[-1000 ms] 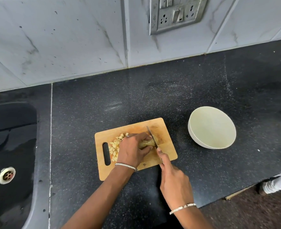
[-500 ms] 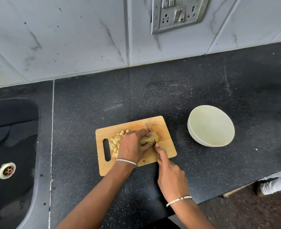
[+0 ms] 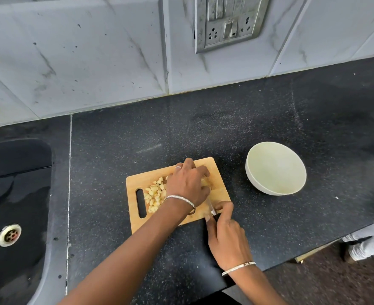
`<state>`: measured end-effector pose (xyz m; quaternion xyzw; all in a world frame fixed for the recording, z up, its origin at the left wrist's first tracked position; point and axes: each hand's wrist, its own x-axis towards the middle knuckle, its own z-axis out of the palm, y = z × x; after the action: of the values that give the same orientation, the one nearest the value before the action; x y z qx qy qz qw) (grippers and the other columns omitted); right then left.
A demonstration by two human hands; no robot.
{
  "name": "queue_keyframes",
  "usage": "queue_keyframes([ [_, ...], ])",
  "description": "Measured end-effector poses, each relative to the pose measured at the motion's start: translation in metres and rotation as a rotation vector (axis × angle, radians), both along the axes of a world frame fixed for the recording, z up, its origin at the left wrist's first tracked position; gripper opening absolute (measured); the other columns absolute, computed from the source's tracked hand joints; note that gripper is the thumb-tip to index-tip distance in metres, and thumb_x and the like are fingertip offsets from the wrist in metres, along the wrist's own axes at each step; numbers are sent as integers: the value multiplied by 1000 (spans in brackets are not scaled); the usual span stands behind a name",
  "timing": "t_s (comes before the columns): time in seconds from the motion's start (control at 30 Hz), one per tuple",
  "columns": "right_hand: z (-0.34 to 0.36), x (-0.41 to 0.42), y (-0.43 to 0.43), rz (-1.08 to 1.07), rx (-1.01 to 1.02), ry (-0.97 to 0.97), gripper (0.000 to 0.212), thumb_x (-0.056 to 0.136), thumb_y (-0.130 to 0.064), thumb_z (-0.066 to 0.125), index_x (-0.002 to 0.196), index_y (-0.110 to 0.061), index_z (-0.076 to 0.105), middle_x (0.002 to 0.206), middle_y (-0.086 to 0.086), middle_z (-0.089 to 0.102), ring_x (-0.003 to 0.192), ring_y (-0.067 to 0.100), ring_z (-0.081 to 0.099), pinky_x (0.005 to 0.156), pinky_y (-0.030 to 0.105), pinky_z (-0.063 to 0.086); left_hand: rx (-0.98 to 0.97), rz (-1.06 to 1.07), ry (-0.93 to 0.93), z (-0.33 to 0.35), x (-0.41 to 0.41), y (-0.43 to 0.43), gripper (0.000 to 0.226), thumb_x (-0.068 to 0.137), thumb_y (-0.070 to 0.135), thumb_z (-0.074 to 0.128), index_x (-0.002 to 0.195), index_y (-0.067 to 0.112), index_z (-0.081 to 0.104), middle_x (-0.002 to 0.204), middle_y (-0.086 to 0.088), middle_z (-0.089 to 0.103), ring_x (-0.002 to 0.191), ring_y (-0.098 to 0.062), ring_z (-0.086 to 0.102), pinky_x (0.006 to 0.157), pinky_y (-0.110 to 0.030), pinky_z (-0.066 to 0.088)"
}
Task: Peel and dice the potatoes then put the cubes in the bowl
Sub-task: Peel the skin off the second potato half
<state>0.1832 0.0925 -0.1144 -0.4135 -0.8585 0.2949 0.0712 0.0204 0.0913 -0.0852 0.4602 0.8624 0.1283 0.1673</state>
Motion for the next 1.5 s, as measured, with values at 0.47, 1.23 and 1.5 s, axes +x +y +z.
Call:
queue_keyframes([
  [0.47,-4,1,1,-1,-34,-23,19,102,-35,38,110,-29,22,86,5,68,81,36,65,58,41,37,-168,72,-32,6,-1,24,28,74,42,78,96,28,67,112,0,41,93,-26,55,76,-44,54],
  [1.23,0,5,3,45,-49,-58,15,103,-34,36,110,-30,24,89,3,68,83,34,65,58,40,35,-149,84,1,9,0,26,28,75,38,79,98,26,70,105,0,64,95,-25,62,69,-34,52],
  [1.5,0,6,4,66,-45,-82,15,103,-35,33,108,-28,21,82,-1,61,77,34,64,58,39,40,-171,-139,-49,7,-20,0,78,68,38,85,132,27,43,118,0,59,106,-22,58,84,-32,46],
])
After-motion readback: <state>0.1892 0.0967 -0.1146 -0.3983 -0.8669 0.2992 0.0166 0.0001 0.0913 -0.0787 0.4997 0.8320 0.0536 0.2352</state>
